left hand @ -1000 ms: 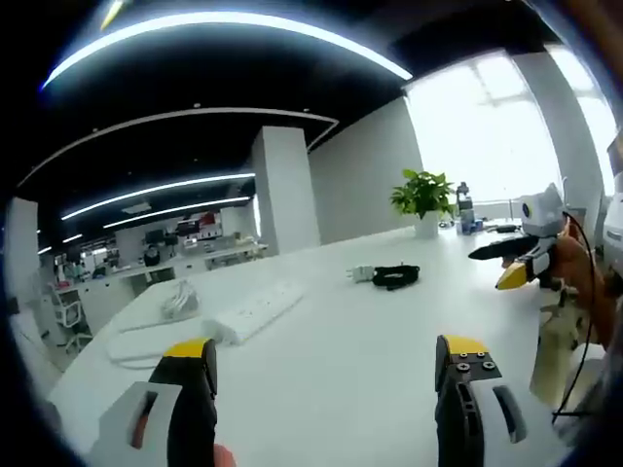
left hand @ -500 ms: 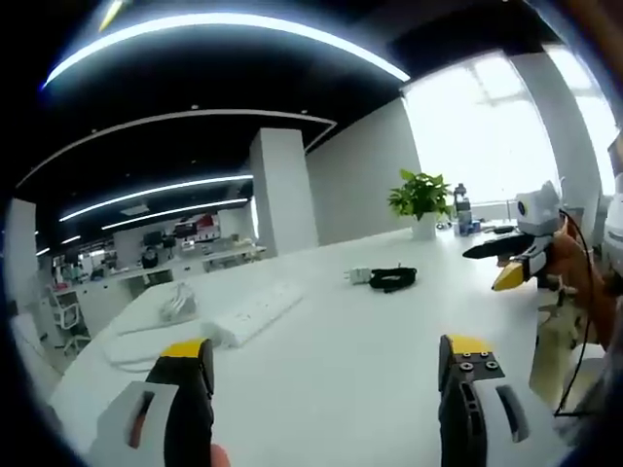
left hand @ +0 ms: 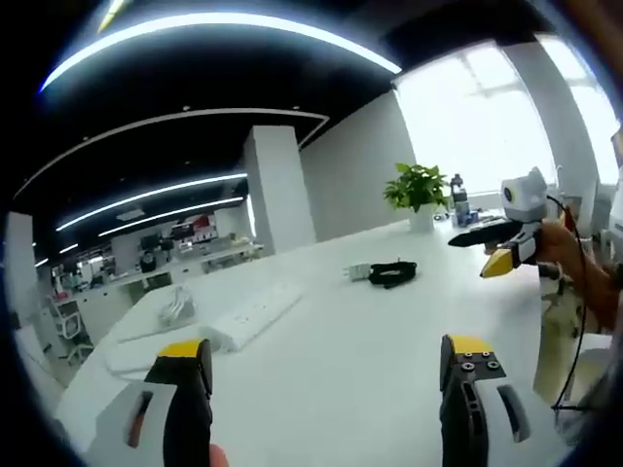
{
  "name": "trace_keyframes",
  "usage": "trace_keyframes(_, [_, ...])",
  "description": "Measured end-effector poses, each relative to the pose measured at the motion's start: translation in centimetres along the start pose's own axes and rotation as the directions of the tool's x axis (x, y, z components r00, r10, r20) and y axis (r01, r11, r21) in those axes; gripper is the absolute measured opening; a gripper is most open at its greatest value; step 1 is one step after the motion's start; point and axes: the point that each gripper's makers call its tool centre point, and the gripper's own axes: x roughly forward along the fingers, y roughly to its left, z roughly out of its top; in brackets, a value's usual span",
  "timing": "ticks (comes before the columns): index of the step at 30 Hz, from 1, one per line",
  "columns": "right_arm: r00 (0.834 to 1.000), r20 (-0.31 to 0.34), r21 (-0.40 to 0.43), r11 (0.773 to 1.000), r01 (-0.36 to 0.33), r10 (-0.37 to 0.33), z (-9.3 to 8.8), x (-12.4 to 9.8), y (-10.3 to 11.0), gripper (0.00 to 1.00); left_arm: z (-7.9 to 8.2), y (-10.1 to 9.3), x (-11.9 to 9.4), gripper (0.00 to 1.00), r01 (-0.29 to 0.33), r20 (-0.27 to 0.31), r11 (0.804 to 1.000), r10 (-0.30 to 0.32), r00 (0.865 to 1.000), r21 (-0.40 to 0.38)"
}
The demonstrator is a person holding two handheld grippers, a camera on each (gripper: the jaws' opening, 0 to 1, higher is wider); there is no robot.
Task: Straighten the power strip on the desk, plug the charger into it
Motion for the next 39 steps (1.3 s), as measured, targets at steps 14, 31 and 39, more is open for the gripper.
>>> trace_keyframes(14, [0.999, 0.029, 0.012, 0.999, -0.033, 0.032, 1.4, 1.6, -0.3, 1.00, 0.3, 1.3, 0.7, 0.99, -0.029, 0.004, 0.998, 0.030, 1.000, -0.053])
trace_keyframes(31, [0.997, 0.029, -0.066, 0.995, -0.071, 0.073, 2.0, 3.7, -0.9, 1.00, 0.3, 4.0, 2.3, 0.99, -0.085, 0.002, 0.995, 0.085, 0.996, -0.057])
trace_keyframes(39, [0.995, 0.020, -0.090, 0.992, -0.093, 0.095, 2.3, 4.6, -0.7, 1.00, 0.6, 4.9, 2.7, 0.98, -0.091, 0.017, 0.992, 0.092, 0.996, -0.083])
